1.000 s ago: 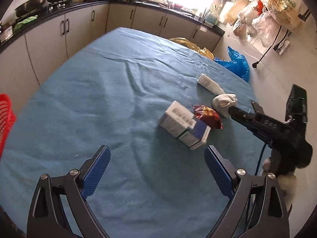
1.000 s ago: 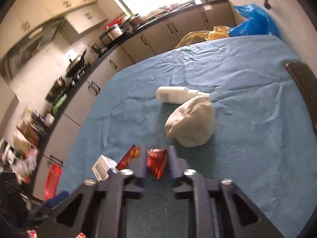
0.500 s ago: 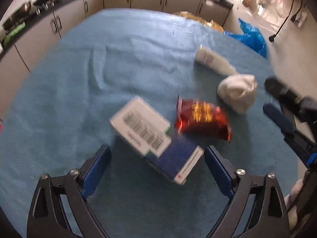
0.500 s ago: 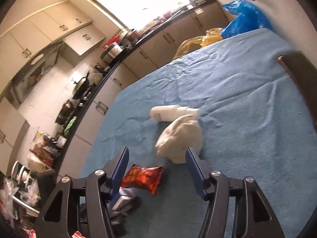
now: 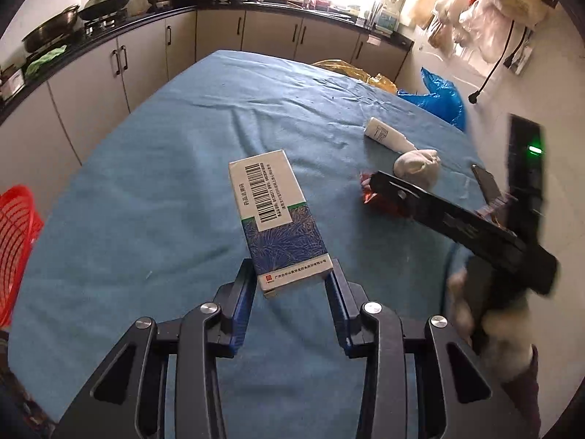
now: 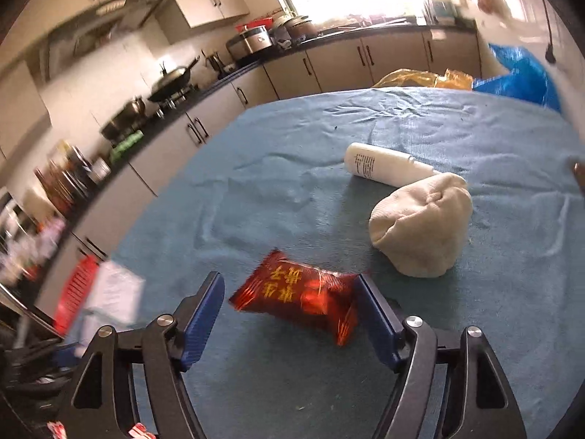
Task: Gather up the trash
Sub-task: 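Grasp the white-blue medicine box with left tool while right tool grasps the red snack packet, then carry both items to the red wastebasket and open both tools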
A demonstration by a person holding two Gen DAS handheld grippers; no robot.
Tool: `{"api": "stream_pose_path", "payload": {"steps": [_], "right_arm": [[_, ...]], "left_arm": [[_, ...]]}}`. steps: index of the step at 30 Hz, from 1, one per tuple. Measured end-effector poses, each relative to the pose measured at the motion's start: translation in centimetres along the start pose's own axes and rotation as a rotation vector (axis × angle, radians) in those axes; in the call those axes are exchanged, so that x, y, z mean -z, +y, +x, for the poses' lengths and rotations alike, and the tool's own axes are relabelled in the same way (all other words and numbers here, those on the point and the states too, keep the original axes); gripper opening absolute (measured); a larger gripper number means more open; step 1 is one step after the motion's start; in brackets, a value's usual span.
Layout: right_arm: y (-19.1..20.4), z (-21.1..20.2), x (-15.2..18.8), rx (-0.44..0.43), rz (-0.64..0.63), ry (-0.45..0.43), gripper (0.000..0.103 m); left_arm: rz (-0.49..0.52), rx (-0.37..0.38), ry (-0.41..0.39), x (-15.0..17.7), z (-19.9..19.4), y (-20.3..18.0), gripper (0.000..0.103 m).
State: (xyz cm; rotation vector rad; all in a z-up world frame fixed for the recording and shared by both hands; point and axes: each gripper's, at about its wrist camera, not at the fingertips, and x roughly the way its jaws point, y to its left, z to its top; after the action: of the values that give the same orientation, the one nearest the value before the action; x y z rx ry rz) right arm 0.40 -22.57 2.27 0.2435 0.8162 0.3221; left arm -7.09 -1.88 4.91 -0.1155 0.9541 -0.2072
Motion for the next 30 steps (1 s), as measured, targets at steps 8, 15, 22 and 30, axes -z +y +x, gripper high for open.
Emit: {"api": "stream_pose_path", "payload": {"steps": [8, 15, 22, 30], "right_arm": [[0.7, 1.5, 0.3, 0.055, -0.066, 0.031, 0.084], [-0.3, 1.1, 0.4, 0.122, -0.026, 0.020, 0.049], [-0.7, -0.3, 0.5, 0.132, 0.021, -0.036, 0.049], [2.4, -1.6, 0.9, 0.081, 0.030, -0.029, 0.049]], "left_arm": [[-0.017, -0.056, -0.087, 3.5, -4.1, 3.4, 0.037], [-0.059, -0.090, -0.118, 4.5, -5.5, 6.0, 0.037], [-0.108, -0.124, -0.158, 5.2, -7.7, 9.8, 0.037], [-0.185, -0.236, -0.224, 7.9, -12.2, 17.3, 0.037]]}}
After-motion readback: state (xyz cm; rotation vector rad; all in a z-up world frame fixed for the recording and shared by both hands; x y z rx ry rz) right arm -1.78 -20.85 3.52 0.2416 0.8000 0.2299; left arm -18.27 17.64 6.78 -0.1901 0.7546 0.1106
